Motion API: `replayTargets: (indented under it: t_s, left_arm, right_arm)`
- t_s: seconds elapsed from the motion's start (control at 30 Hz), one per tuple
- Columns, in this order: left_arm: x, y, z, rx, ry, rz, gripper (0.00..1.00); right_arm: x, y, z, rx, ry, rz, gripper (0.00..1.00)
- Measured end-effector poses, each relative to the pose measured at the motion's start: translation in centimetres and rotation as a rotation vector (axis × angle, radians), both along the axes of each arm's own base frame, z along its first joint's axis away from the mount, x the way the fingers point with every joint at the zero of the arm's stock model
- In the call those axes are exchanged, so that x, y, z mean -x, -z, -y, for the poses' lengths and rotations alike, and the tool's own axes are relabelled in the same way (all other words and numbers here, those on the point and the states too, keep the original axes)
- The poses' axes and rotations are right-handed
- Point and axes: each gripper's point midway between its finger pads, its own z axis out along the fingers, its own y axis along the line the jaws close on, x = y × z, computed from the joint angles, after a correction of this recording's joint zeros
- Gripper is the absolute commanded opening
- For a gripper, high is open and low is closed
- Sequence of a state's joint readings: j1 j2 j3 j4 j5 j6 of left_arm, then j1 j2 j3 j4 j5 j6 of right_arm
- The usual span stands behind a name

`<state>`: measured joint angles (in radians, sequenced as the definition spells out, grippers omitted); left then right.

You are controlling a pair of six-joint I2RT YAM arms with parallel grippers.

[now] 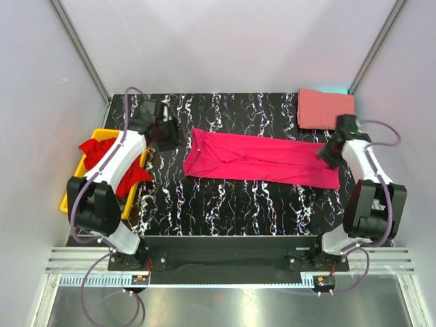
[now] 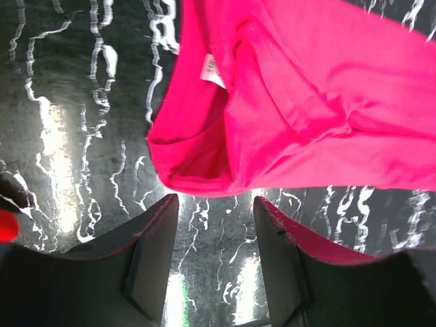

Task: Fold and stack the t-shirts
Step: Fold the tshirt

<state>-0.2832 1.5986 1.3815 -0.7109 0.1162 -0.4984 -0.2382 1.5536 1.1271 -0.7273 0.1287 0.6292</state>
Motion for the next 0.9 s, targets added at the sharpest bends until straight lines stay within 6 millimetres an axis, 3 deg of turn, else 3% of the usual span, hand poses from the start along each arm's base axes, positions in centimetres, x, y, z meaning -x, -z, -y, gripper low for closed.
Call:
replayTargets:
  t_s: [0.13,0.27,0.4,0.5,0.63,0.8,0.9]
  left_arm:
    - [0.9,0.3,-2.7,0.067,-0.056,-0.015,0.54]
    - [2.0,-0.4,-4.4,0.091,-0.095,0.025,0.54]
    - [3.0,-0.8,-6.3,0.113,-0.147,0.073,0.54]
    - [3.6,-0.1,-7.3,0.128,-0.183,0.072,0.54]
    - [4.5,1.4,-6.9,0.153,-0.178,0.034,0.53]
    - [5.3,1.5,-6.7,0.162,-0.178,0.042,0.54]
    - [5.2,0.8,-6.7,0.168,-0.173,0.075,0.54]
  right_arm:
    - [-4.8,-3.6,-8.7,0.019,-0.338,0.163,0.49]
    - [-9.2,-6.2,-20.6,0.002,-0.726,0.308,0.49]
    - [-11.1,-6.3,-31.9,0.030,-1.062,0.387,0.49]
    - [-11.0,-5.0,-38.7,0.041,-1.253,0.413,0.49]
    - [-12.1,-1.9,-42.8,0.074,-1.371,0.404,0.49]
    - [-14.0,2.5,-43.7,0.127,-1.434,0.348,0.54]
    - [-14.3,4.0,-43.7,0.174,-1.460,0.323,0.54]
